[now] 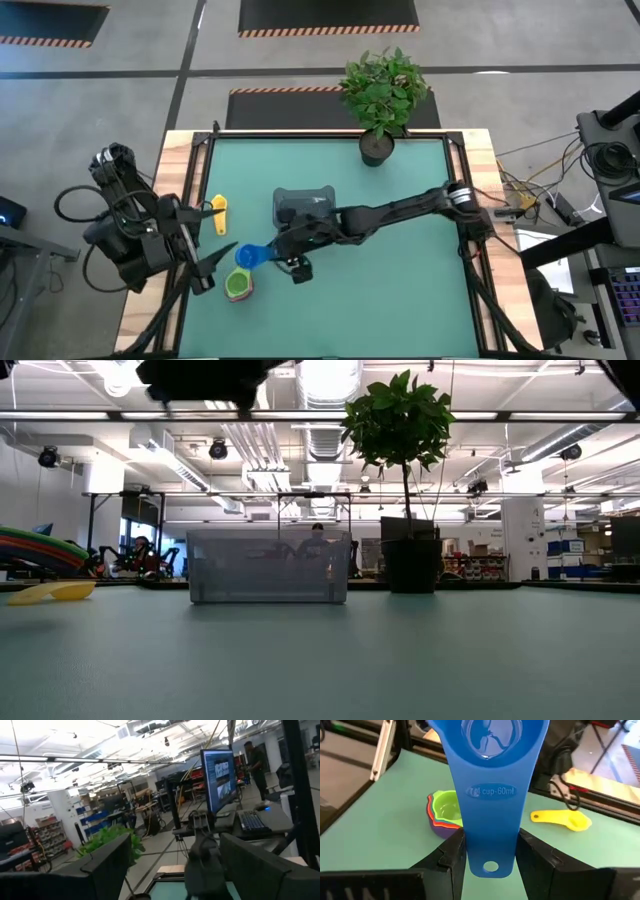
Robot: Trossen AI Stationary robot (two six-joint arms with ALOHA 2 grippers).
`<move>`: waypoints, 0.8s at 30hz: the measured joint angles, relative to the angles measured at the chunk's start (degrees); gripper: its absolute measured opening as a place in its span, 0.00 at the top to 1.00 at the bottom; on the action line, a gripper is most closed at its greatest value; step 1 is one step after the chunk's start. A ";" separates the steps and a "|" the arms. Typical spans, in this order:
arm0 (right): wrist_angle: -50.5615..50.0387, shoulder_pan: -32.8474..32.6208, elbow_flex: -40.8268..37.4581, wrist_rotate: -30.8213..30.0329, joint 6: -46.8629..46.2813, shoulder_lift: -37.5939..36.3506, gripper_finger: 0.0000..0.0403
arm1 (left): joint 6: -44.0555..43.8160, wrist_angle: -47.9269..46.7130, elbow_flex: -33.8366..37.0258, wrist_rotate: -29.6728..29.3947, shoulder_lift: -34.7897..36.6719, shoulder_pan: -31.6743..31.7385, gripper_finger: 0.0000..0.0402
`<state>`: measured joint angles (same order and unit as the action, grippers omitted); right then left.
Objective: Nest measuring cups in basket
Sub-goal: Stack the blue measuring cup on top of the green measuring cup
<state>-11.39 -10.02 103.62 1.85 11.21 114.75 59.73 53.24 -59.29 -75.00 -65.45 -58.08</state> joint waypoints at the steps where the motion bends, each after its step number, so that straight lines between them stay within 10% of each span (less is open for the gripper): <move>1: -0.84 -0.01 1.66 0.26 0.28 1.54 0.67 | -0.03 -0.06 -0.04 -0.07 0.00 0.00 0.29; 24: -18.08 -0.07 27.23 2.96 6.98 23.75 0.67 | -0.07 -0.70 0.02 0.57 0.04 -0.06 0.29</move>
<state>-29.47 -10.09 130.85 4.81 18.18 138.50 59.66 52.54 -59.27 -74.42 -65.41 -58.14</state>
